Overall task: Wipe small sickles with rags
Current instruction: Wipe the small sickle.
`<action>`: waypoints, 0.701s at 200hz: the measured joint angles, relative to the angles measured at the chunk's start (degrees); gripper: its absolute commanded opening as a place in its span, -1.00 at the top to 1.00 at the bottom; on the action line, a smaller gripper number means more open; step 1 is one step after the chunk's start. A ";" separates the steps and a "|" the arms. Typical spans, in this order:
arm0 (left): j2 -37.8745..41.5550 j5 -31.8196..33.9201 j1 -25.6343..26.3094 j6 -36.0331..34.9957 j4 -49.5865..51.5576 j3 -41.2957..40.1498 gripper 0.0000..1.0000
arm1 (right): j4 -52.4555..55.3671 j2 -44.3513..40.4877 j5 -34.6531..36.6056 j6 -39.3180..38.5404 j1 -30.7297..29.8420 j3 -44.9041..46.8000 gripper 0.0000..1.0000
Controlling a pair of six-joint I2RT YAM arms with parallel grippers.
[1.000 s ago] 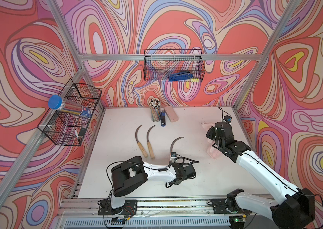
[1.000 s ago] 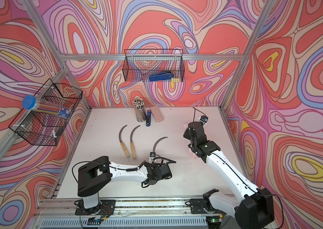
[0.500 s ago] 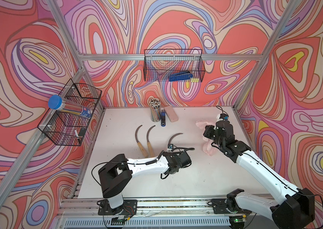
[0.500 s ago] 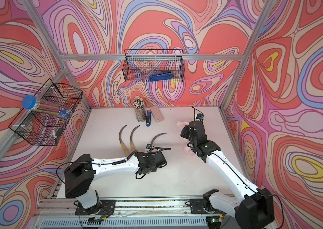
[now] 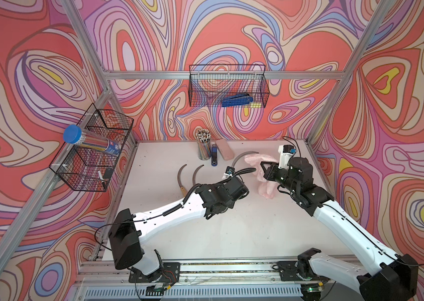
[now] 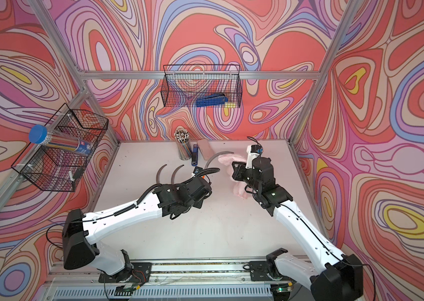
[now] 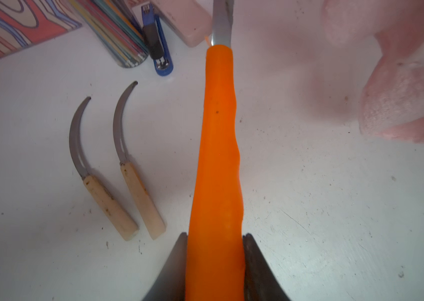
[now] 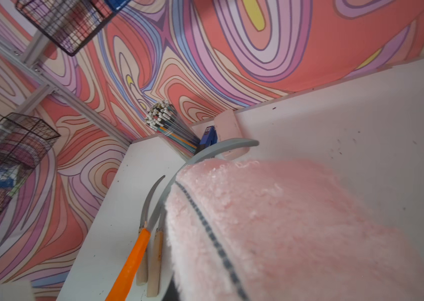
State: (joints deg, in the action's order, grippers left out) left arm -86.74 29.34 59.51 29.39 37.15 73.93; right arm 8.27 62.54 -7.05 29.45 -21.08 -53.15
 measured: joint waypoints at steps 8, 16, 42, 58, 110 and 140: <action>1.75 -0.09 -0.13 -2.43 -2.71 -2.73 1.00 | -0.70 0.09 -2.01 -0.04 0.00 -0.31 1.00; 3.19 -0.70 -0.39 -4.46 -4.50 -4.87 1.00 | -1.53 0.35 -3.80 -0.04 0.00 -0.46 1.00; 7.69 -1.49 -1.49 -10.03 -11.54 -11.10 1.00 | -2.93 3.26 -8.37 -0.11 -1.14 -1.73 1.00; 10.38 -1.53 -2.34 -12.20 -14.73 -14.40 1.00 | -2.71 5.99 -8.98 -0.90 -4.07 -3.13 1.00; 13.18 -4.37 -4.44 -14.95 -21.64 -18.34 1.00 | -2.08 14.69 -10.91 -4.04 -15.12 -9.01 1.00; 13.86 -5.38 -4.46 -15.89 -23.08 -19.98 1.00 | -0.90 20.52 -12.63 -5.66 -16.59 -13.00 1.00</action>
State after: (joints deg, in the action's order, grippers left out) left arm -72.88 23.97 55.05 13.50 14.06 53.95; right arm 7.38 83.07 -19.68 23.79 -37.67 -66.15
